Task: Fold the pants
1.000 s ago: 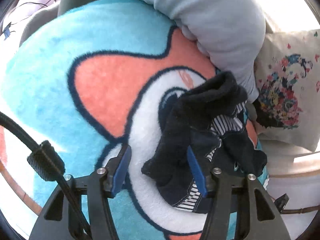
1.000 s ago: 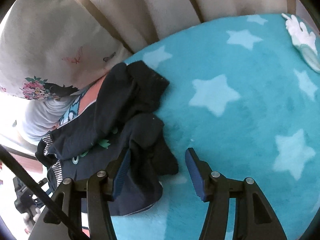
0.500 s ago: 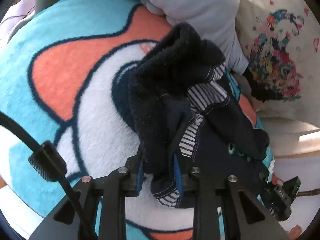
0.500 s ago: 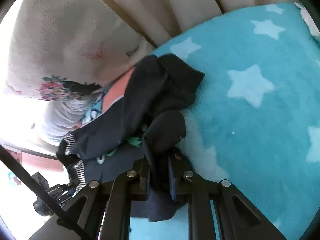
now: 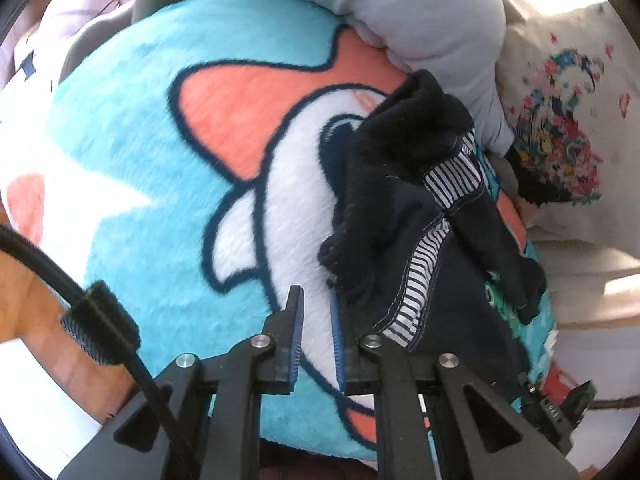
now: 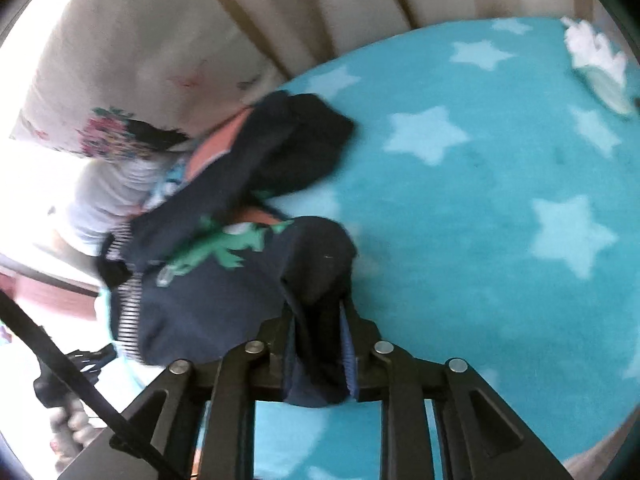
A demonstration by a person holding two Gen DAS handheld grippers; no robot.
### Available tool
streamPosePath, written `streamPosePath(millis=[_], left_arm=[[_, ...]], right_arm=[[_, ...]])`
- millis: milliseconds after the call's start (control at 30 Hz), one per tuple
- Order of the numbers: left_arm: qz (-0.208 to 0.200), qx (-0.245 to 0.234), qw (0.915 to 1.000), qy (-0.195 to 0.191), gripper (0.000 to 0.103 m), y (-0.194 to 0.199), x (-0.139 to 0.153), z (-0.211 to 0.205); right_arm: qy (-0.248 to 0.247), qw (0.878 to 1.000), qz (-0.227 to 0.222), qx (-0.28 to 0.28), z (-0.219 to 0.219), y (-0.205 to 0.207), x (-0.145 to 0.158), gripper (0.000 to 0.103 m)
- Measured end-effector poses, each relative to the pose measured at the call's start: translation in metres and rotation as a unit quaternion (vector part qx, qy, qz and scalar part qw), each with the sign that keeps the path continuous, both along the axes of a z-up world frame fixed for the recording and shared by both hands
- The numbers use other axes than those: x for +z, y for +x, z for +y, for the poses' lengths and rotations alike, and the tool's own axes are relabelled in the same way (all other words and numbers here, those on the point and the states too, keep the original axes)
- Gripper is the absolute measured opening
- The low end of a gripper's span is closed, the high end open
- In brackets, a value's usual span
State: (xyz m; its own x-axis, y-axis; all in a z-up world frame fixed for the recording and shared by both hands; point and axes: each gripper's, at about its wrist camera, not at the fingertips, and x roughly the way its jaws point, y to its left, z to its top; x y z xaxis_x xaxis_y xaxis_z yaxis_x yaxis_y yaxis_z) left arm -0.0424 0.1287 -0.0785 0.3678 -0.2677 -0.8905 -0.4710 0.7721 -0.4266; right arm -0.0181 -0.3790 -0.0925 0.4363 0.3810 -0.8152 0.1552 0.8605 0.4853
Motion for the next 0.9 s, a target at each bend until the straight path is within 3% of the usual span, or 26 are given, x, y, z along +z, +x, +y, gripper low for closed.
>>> streamPosePath(millis=[100, 167, 233, 267, 333, 367, 400, 600, 800, 900], left_arm=[[-0.018, -0.005, 0.9998, -0.002, 0.031, 0.001, 0.006, -0.002], [-0.034, -0.017, 0.9993, 0.005, 0.051, 0.007, 0.01, -0.009], [-0.044, -0.026, 0.9986, 0.012, 0.062, 0.017, 0.009, -0.018], [-0.044, -0.025, 0.9985, 0.019, 0.062, 0.023, 0.006, -0.022], [-0.032, -0.026, 0.999, 0.019, 0.058, 0.034, -0.003, -0.027], [-0.017, -0.035, 0.9991, 0.014, 0.027, 0.041, -0.01, -0.03], [0.005, -0.045, 0.9988, 0.02, 0.016, 0.047, -0.016, -0.033], [0.018, -0.051, 0.997, 0.055, 0.013, 0.041, -0.003, -0.03], [-0.002, -0.036, 0.9991, -0.022, 0.016, 0.028, 0.009, 0.0], [-0.035, -0.065, 0.9973, -0.005, 0.028, 0.039, 0.031, -0.001]], right_arm=[[-0.016, 1.0, -0.009, -0.024, -0.014, -0.006, 0.007, 0.034], [-0.025, 0.999, -0.02, -0.037, -0.022, -0.01, 0.015, 0.034], [-0.035, 0.998, -0.029, -0.046, -0.027, -0.011, 0.022, 0.034], [-0.036, 0.998, -0.033, -0.048, -0.028, -0.011, 0.024, 0.035], [-0.036, 0.997, -0.036, -0.05, -0.028, -0.011, 0.028, 0.035], [-0.038, 0.997, -0.038, -0.049, -0.026, -0.011, 0.028, 0.035], [-0.041, 0.997, -0.038, -0.047, -0.024, -0.01, 0.029, 0.035], [-0.057, 0.997, -0.035, -0.035, -0.014, -0.006, 0.028, 0.035], [-0.074, 0.997, -0.034, -0.015, -0.006, 0.006, 0.029, 0.038], [-0.091, 0.995, -0.046, 0.005, 0.002, 0.021, 0.036, 0.045]])
